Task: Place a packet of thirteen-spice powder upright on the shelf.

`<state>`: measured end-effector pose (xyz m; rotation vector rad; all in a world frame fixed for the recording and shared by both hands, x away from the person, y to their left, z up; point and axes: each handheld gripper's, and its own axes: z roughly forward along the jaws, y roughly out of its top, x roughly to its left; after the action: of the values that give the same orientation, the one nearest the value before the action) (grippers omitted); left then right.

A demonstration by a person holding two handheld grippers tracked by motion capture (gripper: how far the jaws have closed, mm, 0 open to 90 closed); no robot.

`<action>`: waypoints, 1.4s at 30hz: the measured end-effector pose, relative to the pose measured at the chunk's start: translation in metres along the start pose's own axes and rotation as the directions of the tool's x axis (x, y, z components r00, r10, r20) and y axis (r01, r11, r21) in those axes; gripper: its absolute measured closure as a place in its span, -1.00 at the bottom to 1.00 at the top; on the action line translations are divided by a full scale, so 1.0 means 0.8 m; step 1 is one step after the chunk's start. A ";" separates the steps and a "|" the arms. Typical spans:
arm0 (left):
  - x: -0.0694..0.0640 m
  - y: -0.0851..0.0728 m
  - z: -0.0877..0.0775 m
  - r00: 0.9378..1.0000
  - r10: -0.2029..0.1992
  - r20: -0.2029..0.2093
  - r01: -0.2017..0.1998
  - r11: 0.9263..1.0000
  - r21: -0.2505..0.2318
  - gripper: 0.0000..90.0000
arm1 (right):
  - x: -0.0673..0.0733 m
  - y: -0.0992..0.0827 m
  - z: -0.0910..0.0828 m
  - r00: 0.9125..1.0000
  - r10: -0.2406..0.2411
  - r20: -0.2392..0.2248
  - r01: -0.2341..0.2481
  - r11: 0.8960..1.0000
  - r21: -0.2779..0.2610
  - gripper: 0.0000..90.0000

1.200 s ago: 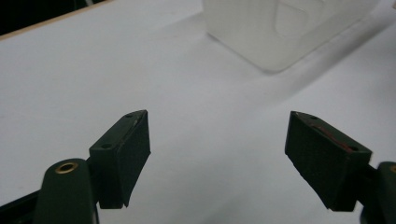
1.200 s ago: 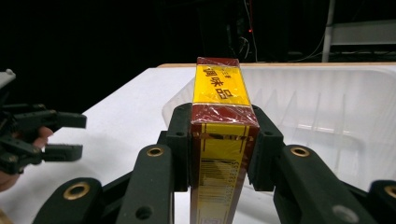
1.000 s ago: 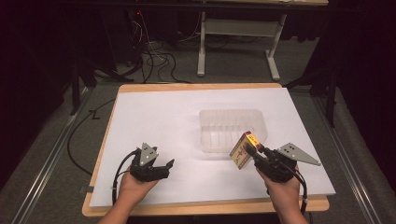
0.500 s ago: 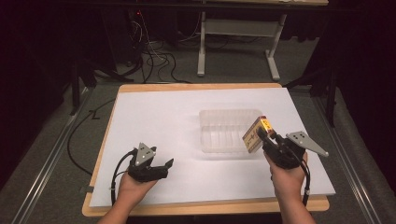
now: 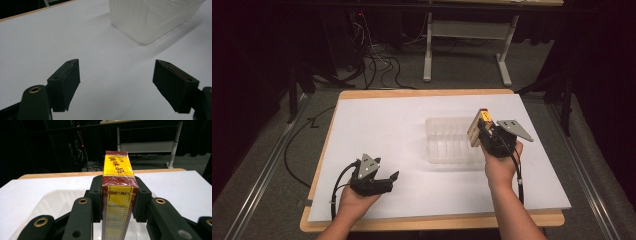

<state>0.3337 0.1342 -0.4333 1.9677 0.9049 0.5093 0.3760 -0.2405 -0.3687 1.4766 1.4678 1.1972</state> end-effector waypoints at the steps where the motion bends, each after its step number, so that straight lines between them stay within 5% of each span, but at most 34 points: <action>1: 0.000 0.000 0.000 1.000 0.000 0.001 0.000 1.000 -0.001 -0.50 | 0.000 -0.001 0.003 1.000 0.000 0.001 0.000 1.000 0.001 0.51; 9: 0.005 0.001 -0.004 1.000 -0.026 0.009 0.026 1.000 -0.010 -0.49 | 0.008 -0.007 0.019 0.998 -0.015 0.056 0.014 1.000 0.015 0.51; 23: 0.001 0.001 -0.001 0.999 -0.008 0.045 0.008 1.000 0.004 -0.49 | 0.016 -0.033 0.039 0.994 -0.024 0.104 0.021 0.999 0.038 0.50; 34: -0.001 -0.001 0.001 0.998 -0.004 0.055 0.003 1.000 0.004 -0.50 | 0.015 -0.056 0.053 0.994 -0.044 0.098 0.038 0.997 0.065 0.48; 42: 0.000 -0.001 -0.002 0.998 -0.009 0.062 0.009 1.000 -0.009 -0.50 | 0.012 -0.063 0.051 0.997 -0.070 0.036 0.067 0.993 0.092 0.30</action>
<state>0.3323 0.1351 -0.4332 1.9595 0.8704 0.4440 0.3974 -0.2219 -0.4279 1.4891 1.5521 1.0674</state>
